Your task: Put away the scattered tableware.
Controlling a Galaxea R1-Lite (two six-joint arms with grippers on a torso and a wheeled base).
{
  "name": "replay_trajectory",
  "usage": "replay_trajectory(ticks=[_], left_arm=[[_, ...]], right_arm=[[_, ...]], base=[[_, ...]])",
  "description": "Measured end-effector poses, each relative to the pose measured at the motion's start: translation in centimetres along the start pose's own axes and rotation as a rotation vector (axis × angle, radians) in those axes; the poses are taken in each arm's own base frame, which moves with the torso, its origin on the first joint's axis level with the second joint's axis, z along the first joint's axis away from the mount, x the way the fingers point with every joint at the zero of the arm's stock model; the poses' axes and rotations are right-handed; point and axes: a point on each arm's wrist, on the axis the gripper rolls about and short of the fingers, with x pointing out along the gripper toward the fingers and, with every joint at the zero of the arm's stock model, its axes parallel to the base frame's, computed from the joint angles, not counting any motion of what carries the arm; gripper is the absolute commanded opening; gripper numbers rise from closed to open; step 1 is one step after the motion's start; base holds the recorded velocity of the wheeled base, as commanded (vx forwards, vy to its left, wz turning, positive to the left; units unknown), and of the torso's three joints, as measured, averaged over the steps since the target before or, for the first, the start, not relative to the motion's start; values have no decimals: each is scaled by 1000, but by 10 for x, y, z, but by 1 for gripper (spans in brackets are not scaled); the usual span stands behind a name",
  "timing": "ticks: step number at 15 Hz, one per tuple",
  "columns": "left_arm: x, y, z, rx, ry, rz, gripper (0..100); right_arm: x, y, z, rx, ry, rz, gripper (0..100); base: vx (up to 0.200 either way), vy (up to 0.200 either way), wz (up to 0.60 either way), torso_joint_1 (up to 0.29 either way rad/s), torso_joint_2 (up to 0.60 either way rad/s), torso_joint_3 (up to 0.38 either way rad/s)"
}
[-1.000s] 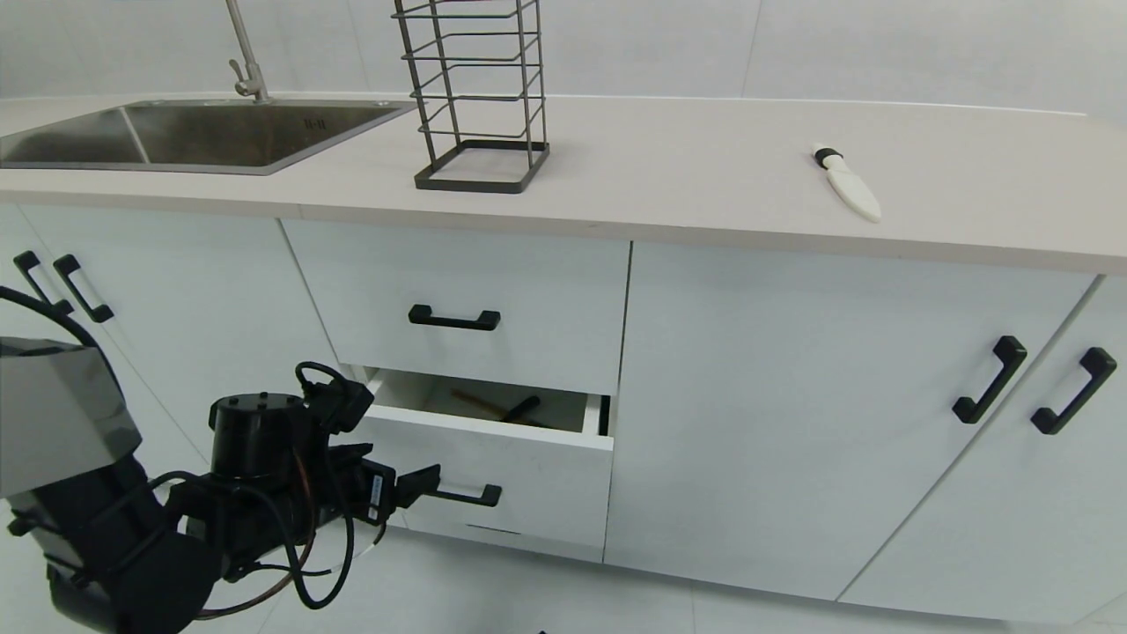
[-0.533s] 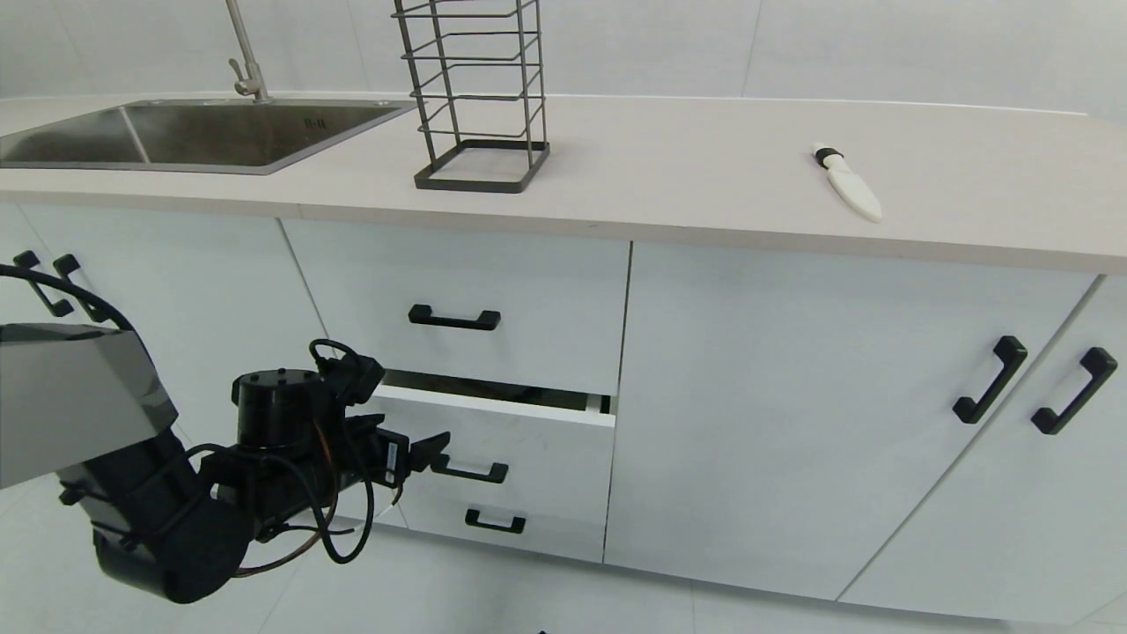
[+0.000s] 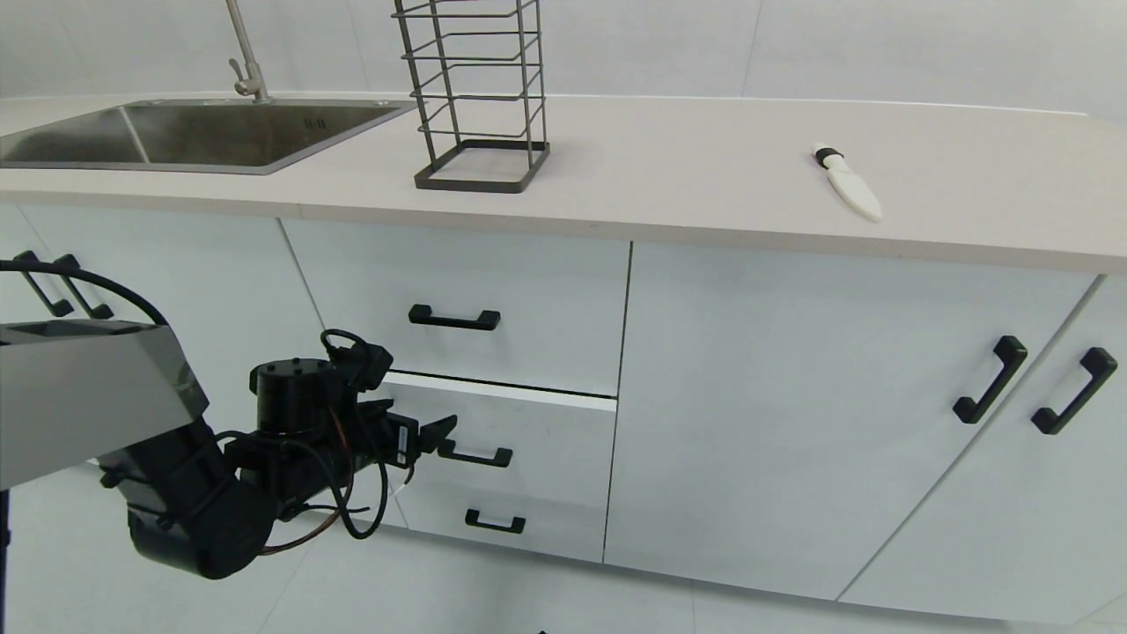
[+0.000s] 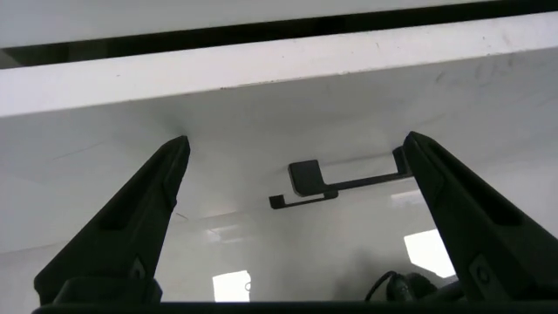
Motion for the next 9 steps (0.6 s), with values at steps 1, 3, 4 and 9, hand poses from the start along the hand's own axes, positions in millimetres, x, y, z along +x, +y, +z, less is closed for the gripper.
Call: replay_trajectory(ticks=[1, 3, 4, 9], left_arm=[[3, 1, 1, 2, -12, 0, 100], [8, 1, 4, 6, -43, 1, 100], [10, 2, 5, 5, -50, 2, 100], [2, 0, -7, -3, -37, 0, 100]], right_arm=[[0, 0, 0, 0, 0, 0, 100], [0, 0, 0, 0, 0, 0, 100], [0, 0, 0, 0, 0, 0, 100], [0, 0, 0, 0, 0, 0, 100]], base=[[0, 0, 0, 0, 0, 0], [0, 0, 0, 0, 0, 0], [0, 0, 0, 0, 0, 0], [0, 0, 0, 0, 0, 0]])
